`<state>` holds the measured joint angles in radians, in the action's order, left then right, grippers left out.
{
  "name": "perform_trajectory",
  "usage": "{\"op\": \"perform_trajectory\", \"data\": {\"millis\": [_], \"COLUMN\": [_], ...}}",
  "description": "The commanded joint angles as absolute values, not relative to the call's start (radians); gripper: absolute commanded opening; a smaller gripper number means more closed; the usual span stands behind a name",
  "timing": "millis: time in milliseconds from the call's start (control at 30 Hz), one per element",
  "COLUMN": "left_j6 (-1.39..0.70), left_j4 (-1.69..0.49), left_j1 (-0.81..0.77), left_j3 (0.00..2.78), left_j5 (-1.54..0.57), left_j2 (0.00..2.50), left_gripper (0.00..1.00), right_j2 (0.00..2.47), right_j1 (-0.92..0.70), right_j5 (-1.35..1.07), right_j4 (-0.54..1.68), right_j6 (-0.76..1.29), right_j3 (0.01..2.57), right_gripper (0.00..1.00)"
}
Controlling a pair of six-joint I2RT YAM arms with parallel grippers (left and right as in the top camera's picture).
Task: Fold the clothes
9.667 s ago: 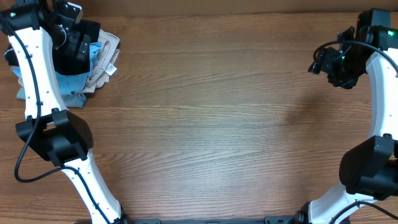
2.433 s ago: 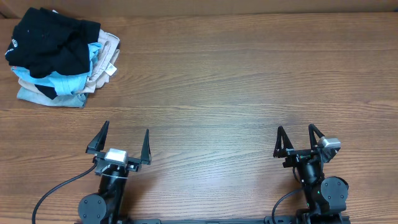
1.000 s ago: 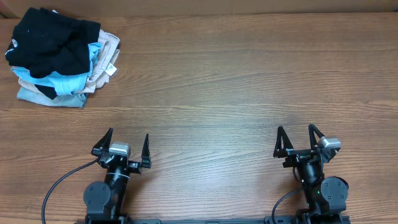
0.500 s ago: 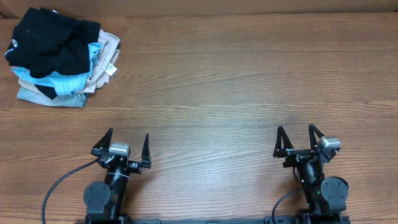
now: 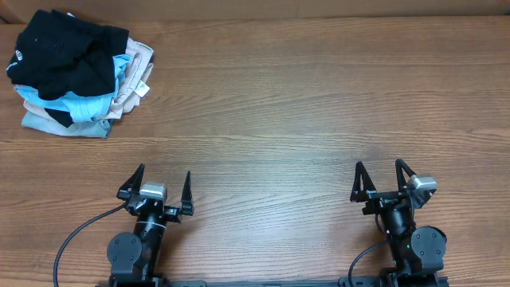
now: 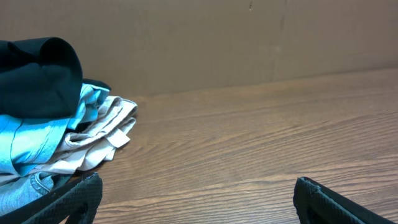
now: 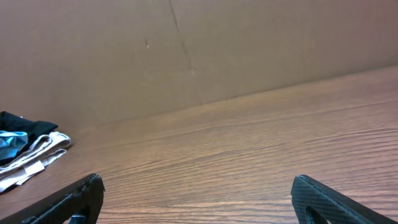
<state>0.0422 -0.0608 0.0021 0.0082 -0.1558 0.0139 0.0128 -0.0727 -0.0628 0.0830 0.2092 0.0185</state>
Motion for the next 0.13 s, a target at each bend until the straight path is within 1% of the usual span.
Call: {"op": "perform_trajectory", "data": {"millis": [0, 100], "left_j6": [0.026, 0.026], "left_j4": [-0.063, -0.063], "left_j1": [0.008, 0.008], "left_j3": [0.005, 0.005], "left_j5": [-0.149, -0.149], "left_j2": [0.004, 0.005], "left_gripper": [1.00, 1.00], "right_j2": [0.003, 0.003], "right_j1": [-0.078, -0.078], "right_j5": [-0.053, -0.053], "right_j4": [0.078, 0.078], "right_j6": [0.210, 0.210], "right_j3": [0.008, 0.008], "right_gripper": [1.00, 1.00]}}
